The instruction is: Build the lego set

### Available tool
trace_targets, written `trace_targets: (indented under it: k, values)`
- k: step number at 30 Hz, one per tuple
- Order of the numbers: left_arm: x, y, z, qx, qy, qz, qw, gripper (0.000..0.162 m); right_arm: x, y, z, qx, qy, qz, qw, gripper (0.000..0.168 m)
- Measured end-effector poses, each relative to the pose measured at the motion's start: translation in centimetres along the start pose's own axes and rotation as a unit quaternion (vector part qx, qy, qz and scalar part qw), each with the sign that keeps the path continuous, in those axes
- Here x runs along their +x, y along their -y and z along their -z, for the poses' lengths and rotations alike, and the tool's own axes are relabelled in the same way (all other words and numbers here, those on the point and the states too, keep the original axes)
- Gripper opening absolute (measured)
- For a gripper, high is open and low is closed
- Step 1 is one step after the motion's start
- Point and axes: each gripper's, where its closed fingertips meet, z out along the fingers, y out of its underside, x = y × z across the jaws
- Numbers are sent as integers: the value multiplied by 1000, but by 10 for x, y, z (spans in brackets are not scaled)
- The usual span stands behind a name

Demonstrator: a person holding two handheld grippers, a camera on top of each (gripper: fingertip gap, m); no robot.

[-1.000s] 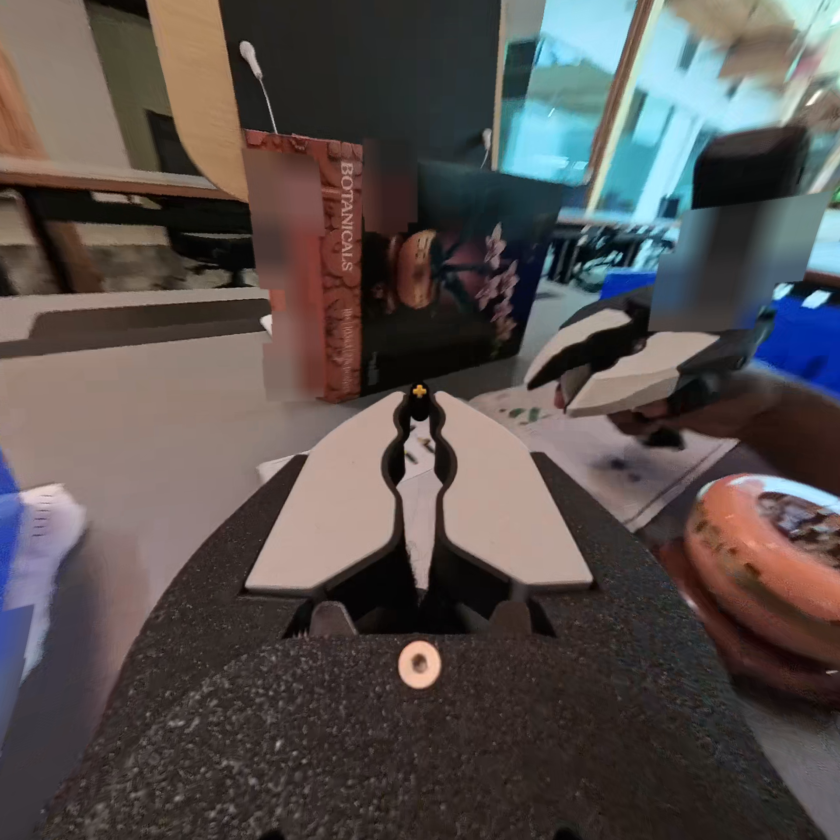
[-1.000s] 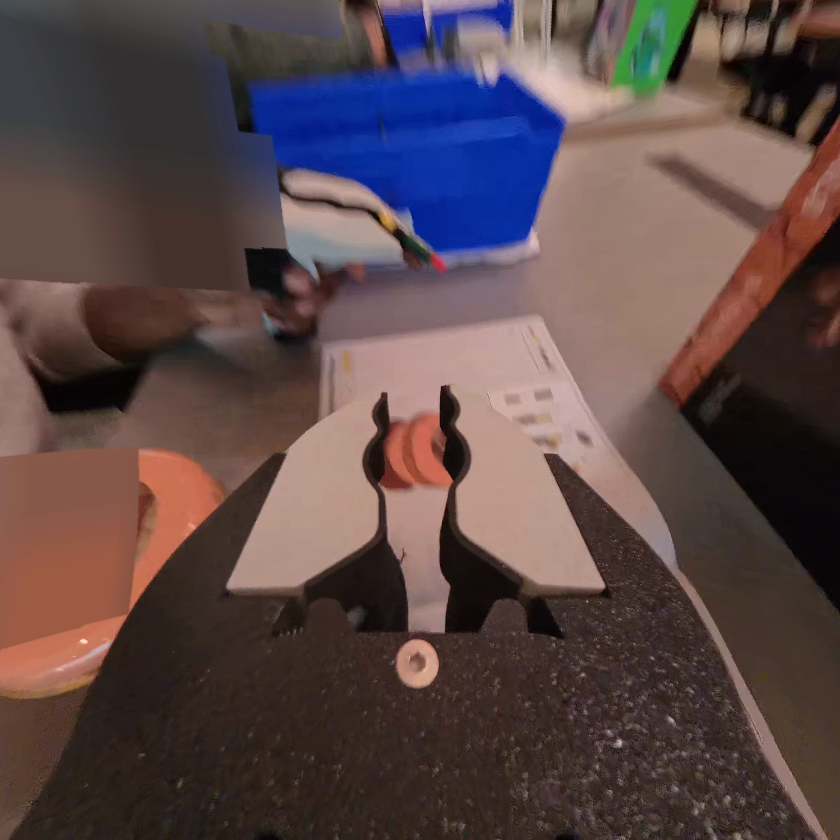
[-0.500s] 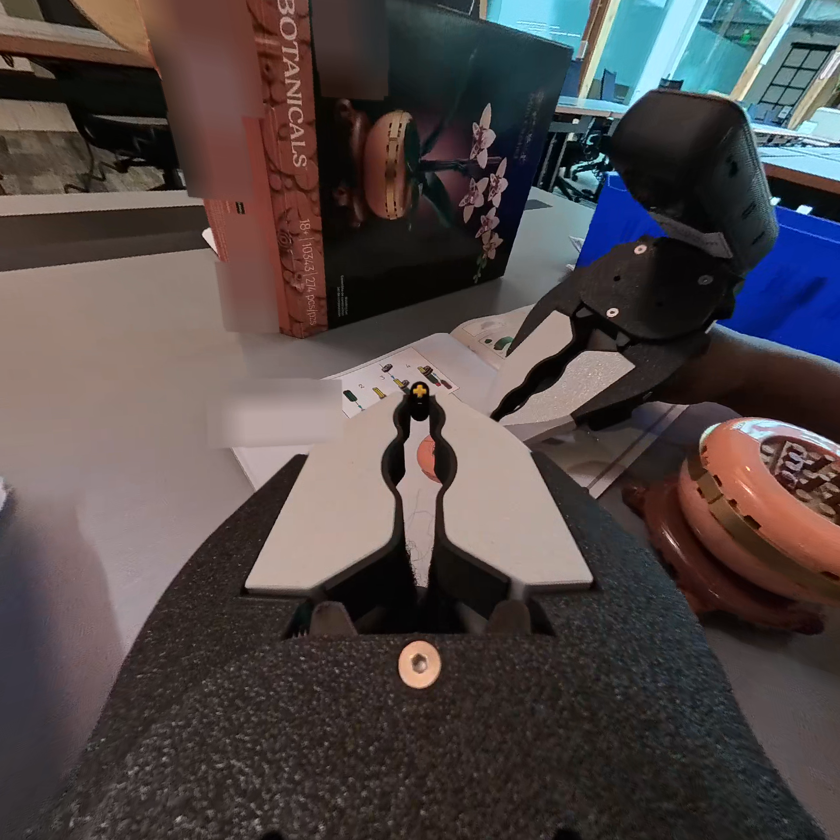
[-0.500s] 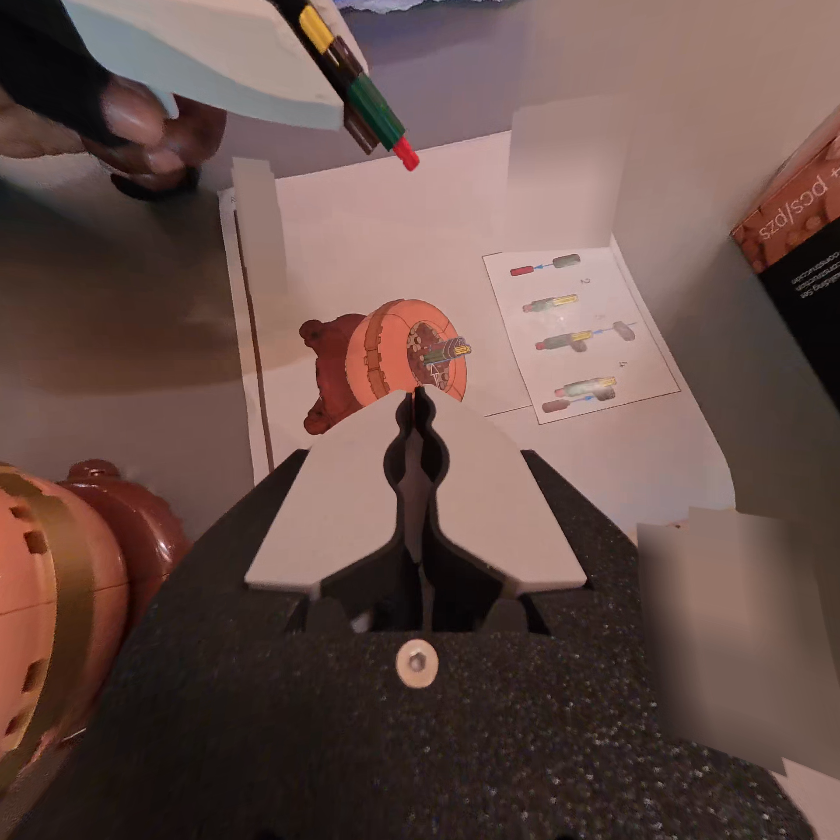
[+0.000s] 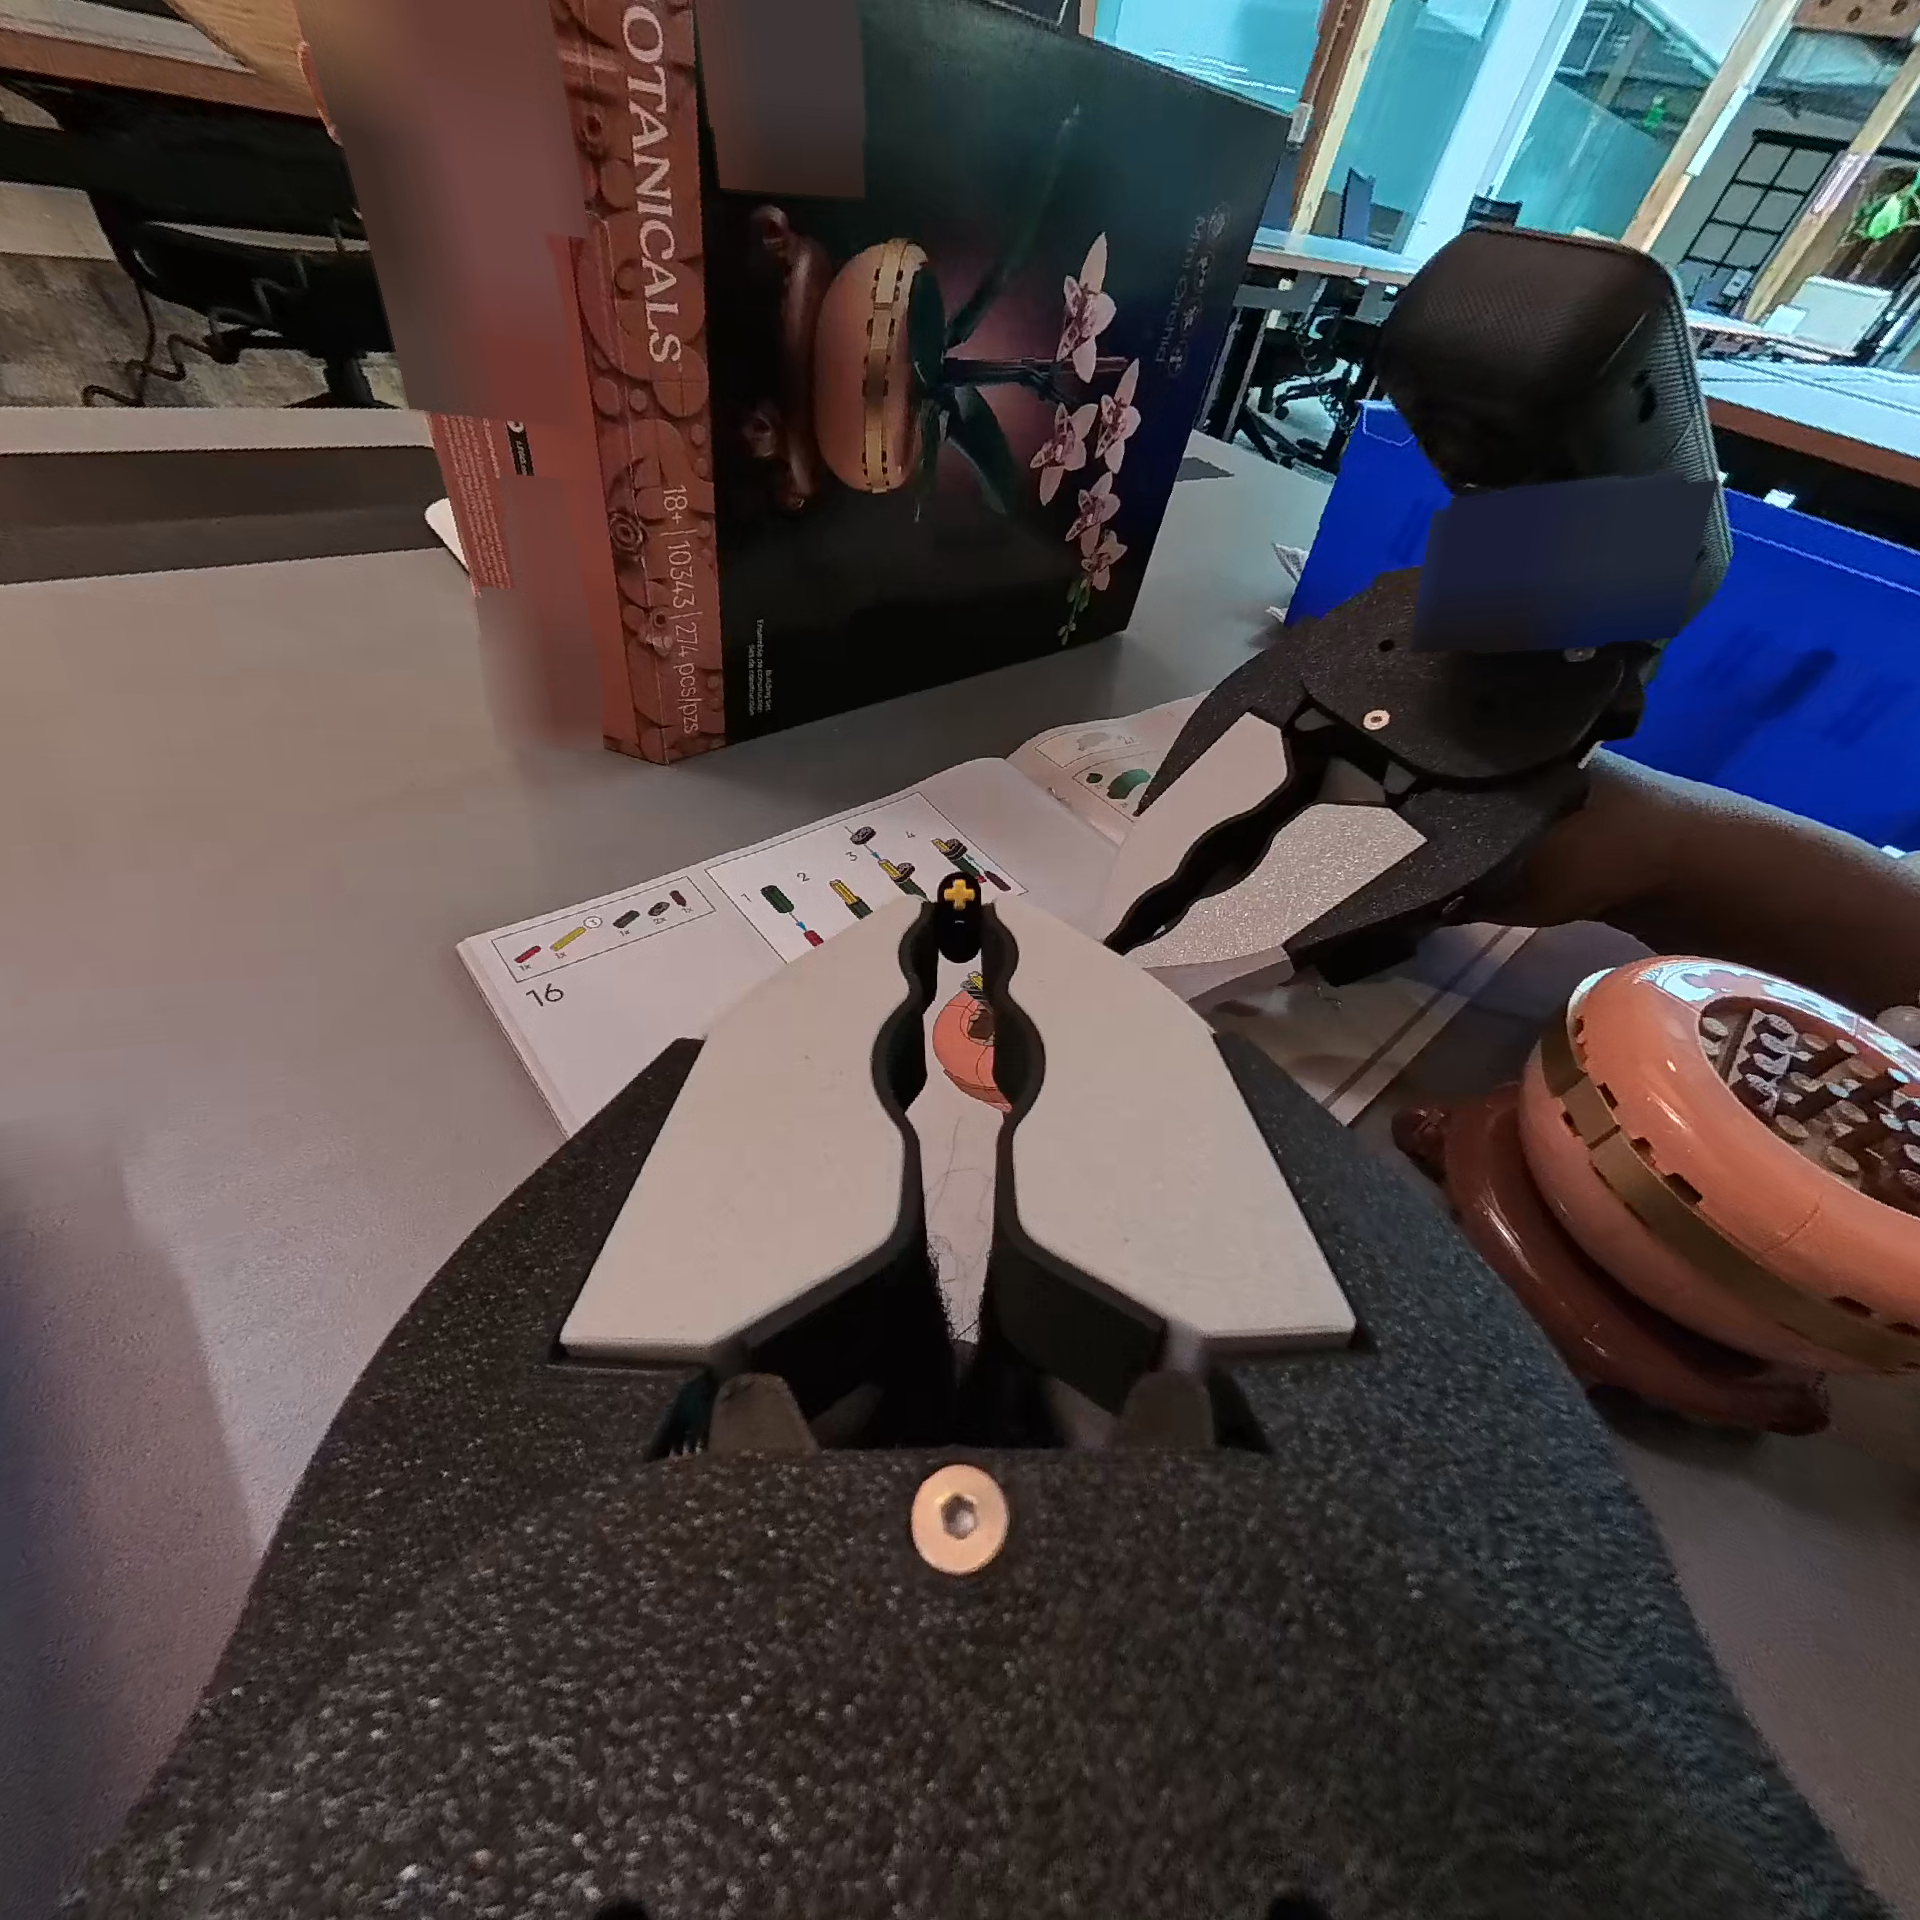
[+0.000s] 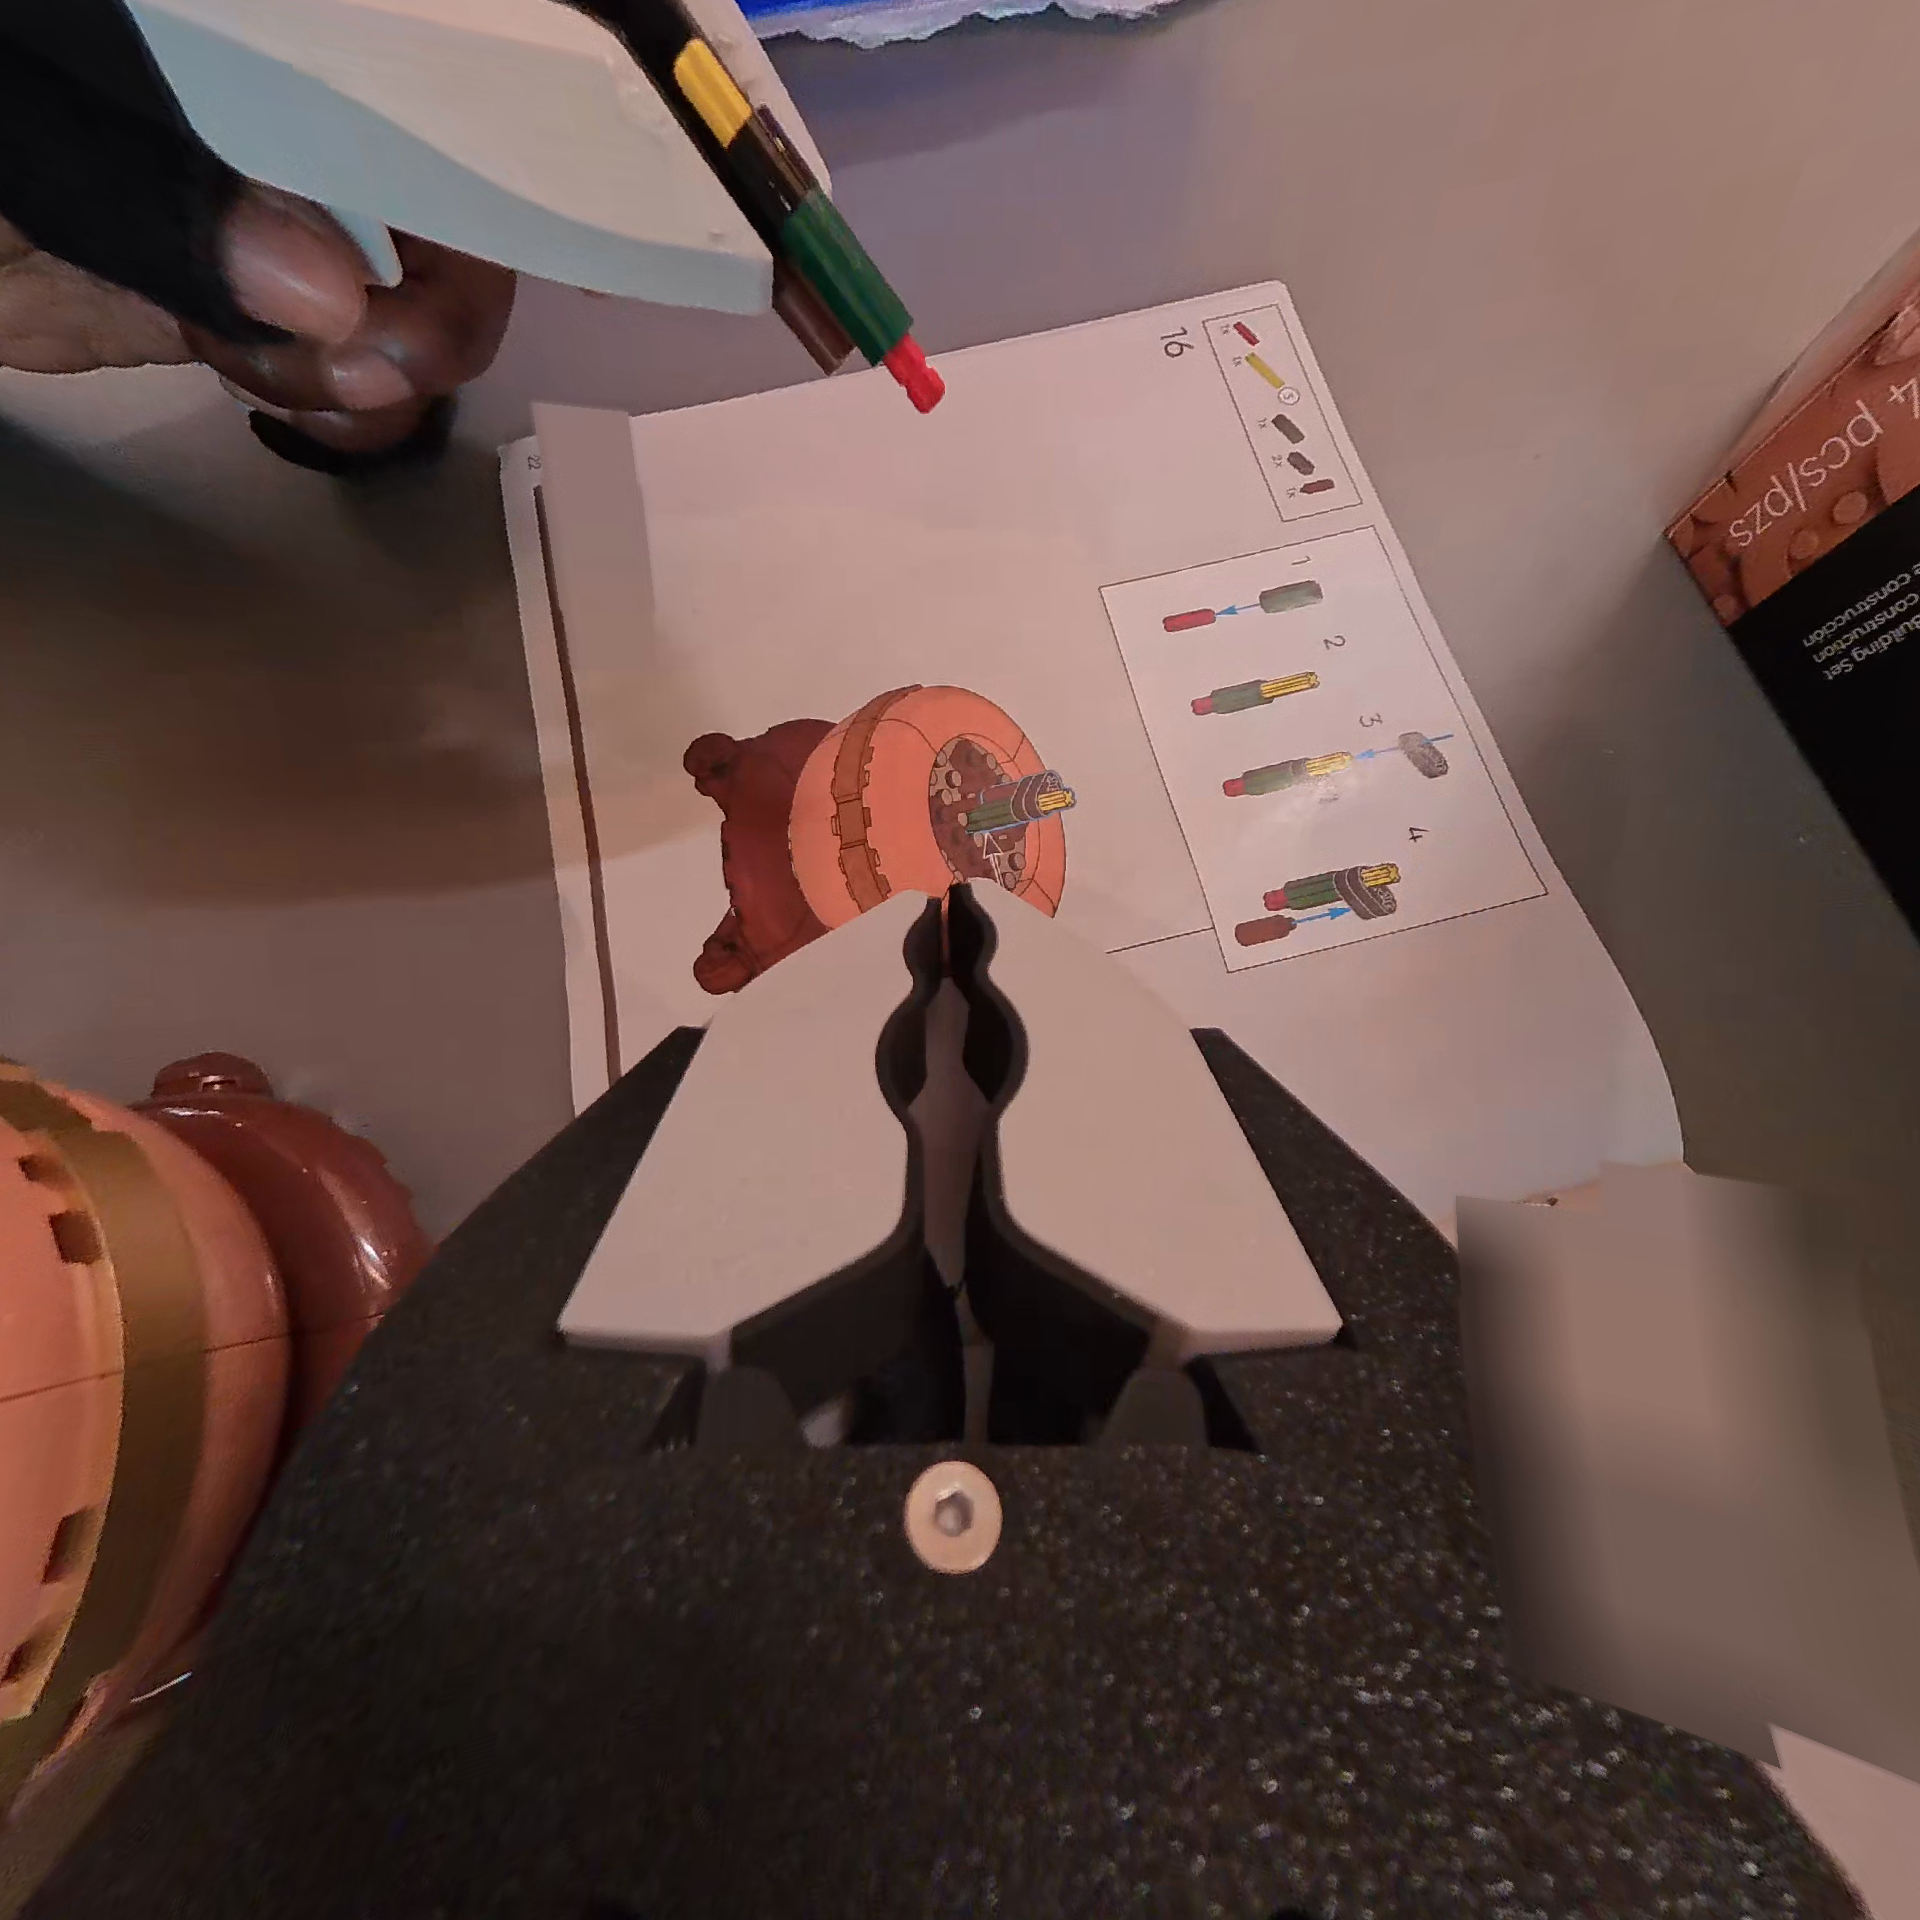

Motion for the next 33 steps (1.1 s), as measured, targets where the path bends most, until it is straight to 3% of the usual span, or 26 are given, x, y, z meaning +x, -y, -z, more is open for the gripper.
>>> trace_targets:
  k: [1, 10, 14, 17, 20, 23, 25, 26, 28, 32, 33]
  values:
    - [0, 0, 0, 1, 0, 0, 1000, 7, 0, 0, 0, 0, 0, 0, 1000, 1]
    - [3, -1, 0, -2, -4, -9, 1000, 7, 0, 0, 0, 1, 3, 4, 1000, 1]
    - [7, 0, 1, 5, -6, -27, 1000, 7, 7, 6, 3, 17, -21, 47, 999, 10]
    - [7, 1, 1, 8, -3, -38, 999, 7, 8, 27, 31, 65, -31, 69, 995, 38]
    - [9, 5, 1, 21, -5, -44, 999, 6, -1, 66, 89, 196, -33, 89, 976, 75]
    - [10, 7, 1, 29, -3, -47, 998, 6, -42, 87, 142, 283, 22, 109, 953, 84]
    - [10, 7, 1, 31, -1, -51, 998, 6, -72, 77, 144, 221, 48, 100, 969, 99]
    - [10, 8, 1, 33, -1, -52, 998, 6, -81, 66, 135, 162, 39, 85, 982, 119]
    - [11, 9, 2, 38, -4, -54, 998, 6, -98, 38, 114, 45, 23, 65, 997, 124]
    - [12, 10, 2, 40, -5, -61, 997, 6, -124, 6, 88, -55, 16, 25, 998, 99]
    - [12, 10, 2, 40, -4, -62, 997, 6, -121, -2, 83, -75, -6, 29, 997, 100]
